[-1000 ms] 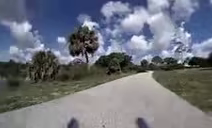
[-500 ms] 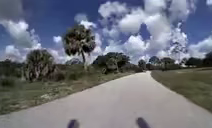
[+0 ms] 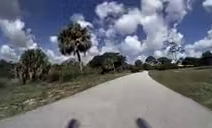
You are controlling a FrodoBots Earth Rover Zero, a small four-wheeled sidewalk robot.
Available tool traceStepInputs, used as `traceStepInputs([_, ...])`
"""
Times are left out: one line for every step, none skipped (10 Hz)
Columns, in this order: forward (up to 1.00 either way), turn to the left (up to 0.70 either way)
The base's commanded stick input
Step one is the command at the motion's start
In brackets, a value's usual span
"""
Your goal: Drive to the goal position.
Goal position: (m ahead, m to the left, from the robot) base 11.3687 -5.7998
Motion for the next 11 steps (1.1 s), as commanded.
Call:
traceStepInputs([0.7,0.0])
traceStepInputs([0.7,0.0])
traceStepInputs([0.7,0.0])
traceStepInputs([0.7,0.0])
traceStepInputs([0.7,0.0])
traceStepInputs([0.7,0.0])
traceStepInputs([0.7,0.0])
traceStepInputs([0.7,0.0])
traceStepInputs([0.7,0.0])
traceStepInputs([0.7,-0.04])
traceStepInputs([0.7,-0.09])
